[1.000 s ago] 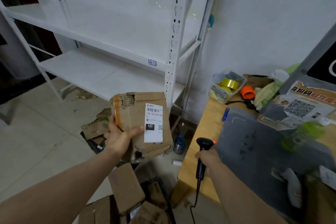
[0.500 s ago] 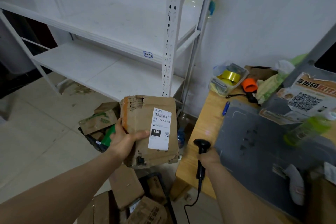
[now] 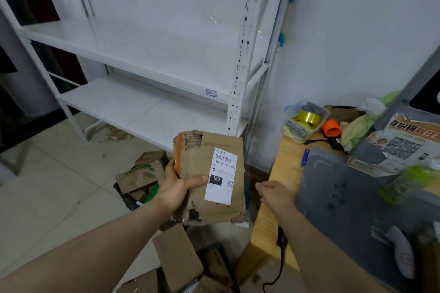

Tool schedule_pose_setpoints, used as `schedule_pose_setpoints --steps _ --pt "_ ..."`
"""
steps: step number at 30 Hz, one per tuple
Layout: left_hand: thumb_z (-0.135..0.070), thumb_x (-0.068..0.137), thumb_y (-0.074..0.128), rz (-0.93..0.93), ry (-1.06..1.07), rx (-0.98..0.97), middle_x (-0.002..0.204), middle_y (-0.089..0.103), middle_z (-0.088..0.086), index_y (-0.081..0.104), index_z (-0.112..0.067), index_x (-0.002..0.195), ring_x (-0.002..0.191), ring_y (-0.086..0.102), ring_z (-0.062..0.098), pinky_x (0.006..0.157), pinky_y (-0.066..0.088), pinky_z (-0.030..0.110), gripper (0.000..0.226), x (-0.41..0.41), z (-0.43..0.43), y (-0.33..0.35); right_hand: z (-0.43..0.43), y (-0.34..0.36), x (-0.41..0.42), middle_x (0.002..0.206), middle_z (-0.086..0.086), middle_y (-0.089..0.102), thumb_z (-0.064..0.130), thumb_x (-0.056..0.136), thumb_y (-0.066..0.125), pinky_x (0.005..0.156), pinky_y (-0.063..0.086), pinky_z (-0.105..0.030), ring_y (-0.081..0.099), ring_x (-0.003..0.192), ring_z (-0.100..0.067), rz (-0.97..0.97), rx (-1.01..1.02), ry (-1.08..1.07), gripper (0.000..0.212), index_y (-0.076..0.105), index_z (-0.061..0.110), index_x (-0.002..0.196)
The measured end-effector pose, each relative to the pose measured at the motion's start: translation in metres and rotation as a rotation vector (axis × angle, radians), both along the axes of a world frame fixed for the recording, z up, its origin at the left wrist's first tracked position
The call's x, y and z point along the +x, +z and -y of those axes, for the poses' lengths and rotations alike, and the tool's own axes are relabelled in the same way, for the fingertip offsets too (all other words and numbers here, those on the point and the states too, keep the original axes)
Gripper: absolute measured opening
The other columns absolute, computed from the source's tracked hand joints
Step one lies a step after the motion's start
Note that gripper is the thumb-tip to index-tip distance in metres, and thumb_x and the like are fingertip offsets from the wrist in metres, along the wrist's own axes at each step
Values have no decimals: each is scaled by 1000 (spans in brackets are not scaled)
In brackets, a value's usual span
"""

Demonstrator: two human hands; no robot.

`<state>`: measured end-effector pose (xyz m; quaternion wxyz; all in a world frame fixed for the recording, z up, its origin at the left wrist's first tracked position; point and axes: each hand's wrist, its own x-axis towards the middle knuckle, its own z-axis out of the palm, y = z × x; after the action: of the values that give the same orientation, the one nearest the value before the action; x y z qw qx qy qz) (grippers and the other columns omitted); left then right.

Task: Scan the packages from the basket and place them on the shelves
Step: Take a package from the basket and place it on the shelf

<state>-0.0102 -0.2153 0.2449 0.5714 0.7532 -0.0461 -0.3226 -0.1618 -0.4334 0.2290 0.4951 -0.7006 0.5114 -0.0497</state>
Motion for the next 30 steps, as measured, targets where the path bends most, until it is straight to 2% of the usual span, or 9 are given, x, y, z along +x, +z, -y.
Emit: schedule_pose_setpoints --steps 3,5,7,10,13,16,20,22,30 --pt "-48 54 94 -9 -48 -112 128 62 -1 27 -40 148 108 65 23 91 56 44 116 10 -23 23 -40 25 25 122 -8 62 49 100 56 86 55 -37 61 104 -24 129 311 6 53 49 17 142" --pt "-33 67 90 -28 -61 -161 118 66 -2 33 -33 140 102 68 21 81 57 37 93 24 -50 33 -69 38 46 128 -7 63 67 91 57 92 54 -44 60 111 -25 164 420 5 70 51 19 141" --pt "-38 60 92 -26 -91 -174 115 71 0 36 -29 139 100 71 23 83 58 40 97 44 -87 43 -100 44 73 136 -6 62 81 78 57 100 48 -52 56 125 -30 189 486 22 87 52 24 143" --pt "-48 56 91 -56 -144 -192 113 74 2 37 -27 143 97 73 22 81 60 38 105 86 -152 53 -166 72 117 118 -5 72 68 96 45 72 55 -38 67 104 -24 259 525 82 58 63 22 126" --pt "-28 77 81 -65 -181 -172 108 73 4 43 -20 137 82 72 14 55 54 20 71 127 -216 72 -236 96 168 109 -5 77 55 103 44 77 59 -40 73 98 -24 298 485 126 47 68 20 123" --pt "-32 85 75 -59 -213 -162 103 75 -1 48 -19 138 83 70 10 62 49 23 60 173 -278 89 -303 116 222 101 -6 79 47 105 47 68 62 -36 77 85 -23 320 444 141 39 69 17 118" --pt "-30 103 52 21 -107 -174 100 60 -15 37 -26 146 81 53 -3 60 34 19 46 234 -349 112 -376 138 287 96 3 78 54 101 51 75 55 -35 72 90 -19 287 343 194 40 71 21 113" --pt "-31 104 49 71 -75 -163 98 56 -20 42 -26 137 79 50 -7 63 35 19 34 263 -380 122 -403 149 320 95 5 77 55 101 51 67 51 -30 70 85 -15 298 318 222 39 70 22 111" --pt "-38 101 56 139 116 -145 113 72 -2 63 -20 124 85 65 7 63 44 22 30 351 -447 144 -475 185 428 112 -4 75 53 104 46 49 46 -19 70 81 -14 280 199 321 49 66 14 125"
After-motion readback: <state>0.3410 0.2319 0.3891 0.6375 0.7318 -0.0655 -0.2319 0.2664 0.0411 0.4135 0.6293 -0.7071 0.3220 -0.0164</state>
